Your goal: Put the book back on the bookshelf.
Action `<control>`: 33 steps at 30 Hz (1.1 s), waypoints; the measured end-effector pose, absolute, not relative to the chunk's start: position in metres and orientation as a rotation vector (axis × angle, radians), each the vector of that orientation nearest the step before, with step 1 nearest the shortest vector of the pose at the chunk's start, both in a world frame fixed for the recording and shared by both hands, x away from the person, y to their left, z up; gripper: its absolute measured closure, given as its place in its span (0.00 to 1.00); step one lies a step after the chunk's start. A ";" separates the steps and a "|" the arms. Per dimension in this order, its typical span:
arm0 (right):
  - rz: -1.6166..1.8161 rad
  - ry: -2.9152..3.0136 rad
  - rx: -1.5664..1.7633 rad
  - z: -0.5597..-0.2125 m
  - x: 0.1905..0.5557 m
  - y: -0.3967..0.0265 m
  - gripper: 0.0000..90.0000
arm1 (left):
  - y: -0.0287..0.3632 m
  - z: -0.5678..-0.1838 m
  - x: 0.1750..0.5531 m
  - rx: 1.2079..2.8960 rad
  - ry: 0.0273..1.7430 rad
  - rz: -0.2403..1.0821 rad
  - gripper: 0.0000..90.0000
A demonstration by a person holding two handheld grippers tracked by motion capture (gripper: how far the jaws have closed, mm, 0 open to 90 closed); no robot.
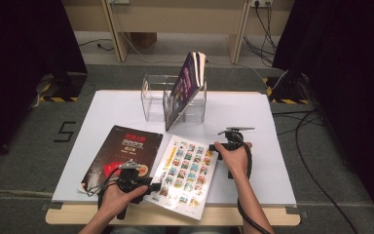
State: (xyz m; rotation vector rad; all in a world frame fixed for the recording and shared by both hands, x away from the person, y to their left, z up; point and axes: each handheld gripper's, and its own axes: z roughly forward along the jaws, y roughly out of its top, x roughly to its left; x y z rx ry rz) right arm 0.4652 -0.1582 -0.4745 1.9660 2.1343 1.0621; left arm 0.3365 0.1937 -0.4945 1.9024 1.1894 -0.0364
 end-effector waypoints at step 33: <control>1.135 2.091 1.996 -0.477 0.465 -0.162 0.56 | 0.192 -0.496 0.332 1.885 1.196 -0.019 0.52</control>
